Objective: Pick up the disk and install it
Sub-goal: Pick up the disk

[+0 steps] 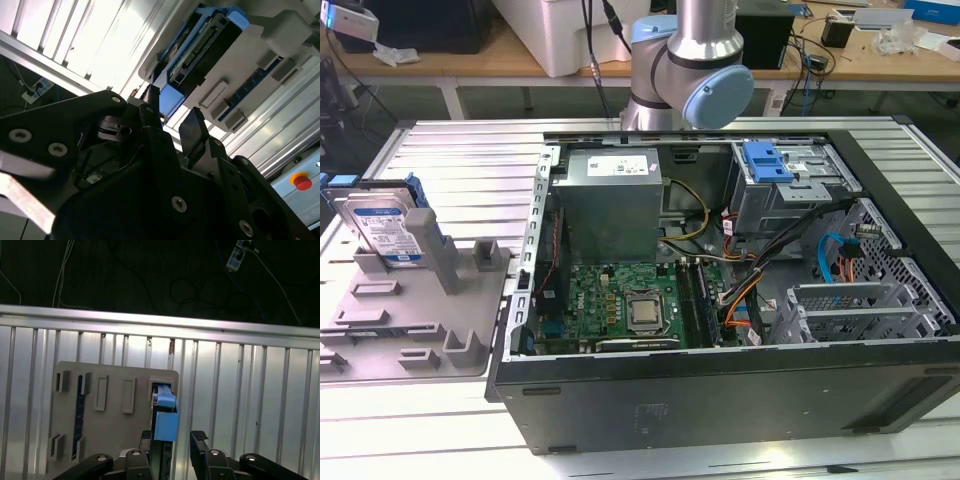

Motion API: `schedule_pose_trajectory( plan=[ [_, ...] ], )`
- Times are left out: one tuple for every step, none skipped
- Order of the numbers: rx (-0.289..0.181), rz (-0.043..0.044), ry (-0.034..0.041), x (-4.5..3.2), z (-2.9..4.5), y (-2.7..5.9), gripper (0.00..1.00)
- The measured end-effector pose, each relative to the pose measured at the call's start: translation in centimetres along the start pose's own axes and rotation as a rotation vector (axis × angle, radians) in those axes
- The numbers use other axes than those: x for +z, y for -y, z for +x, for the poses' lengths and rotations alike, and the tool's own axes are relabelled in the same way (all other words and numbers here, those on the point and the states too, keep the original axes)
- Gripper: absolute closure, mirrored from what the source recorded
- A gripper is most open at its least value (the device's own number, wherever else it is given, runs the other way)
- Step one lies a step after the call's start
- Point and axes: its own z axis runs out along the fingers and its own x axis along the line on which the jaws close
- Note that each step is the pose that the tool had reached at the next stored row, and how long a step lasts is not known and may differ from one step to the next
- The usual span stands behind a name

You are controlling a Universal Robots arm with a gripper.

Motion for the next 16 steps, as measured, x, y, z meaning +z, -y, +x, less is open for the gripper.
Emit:
schedule_pose_trajectory(
  plan=[
    [0.0, -0.0002, -0.0001, 0.04, 0.0, 0.0, 0.56],
    [0.0, -0.0003, 0.0, 0.11, 0.0, -0.01, 0.56],
    [0.0, -0.0003, 0.0, 0.16, 0.01, -0.01, 0.56],
    [0.0, -0.0003, 0.0, 0.2, 0.01, -0.02, 0.56],
    [0.0, -0.0005, -0.0001, 0.25, 0.01, -0.04, 0.56],
    [0.0, -0.0005, -0.0002, 0.29, 0.02, -0.06, 0.56],
    [0.0, -0.0005, -0.0001, 0.35, 0.01, -0.1, 0.56],
    [0.0, -0.0003, 0.0, 0.4, 0.01, -0.14, 0.56],
    [0.001, -0.0003, 0.0, 0.46, 0.02, -0.22, 0.56],
    [0.003, -0.0002, 0.0, 0.5, 0.05, -0.24, 0.56],
    [0.005, -0.0003, 0.0, 0.51, 0.08, -0.25, 0.56],
    [0.009, -0.0006, 0.0001, 0.52, 0.13, -0.25, 0.56],
    [0.013, -0.0007, 0.0001, 0.53, 0.17, -0.25, 0.56],
    [0.02, -0.0008, 0.0002, 0.54, 0.21, -0.25, 0.56],
    [0.027, -0.001, 0.0004, 0.55, 0.23, -0.26, 0.56],
    [0.034, -0.0013, 0.0005, 0.55, 0.26, -0.26, 0.56]
  ],
)
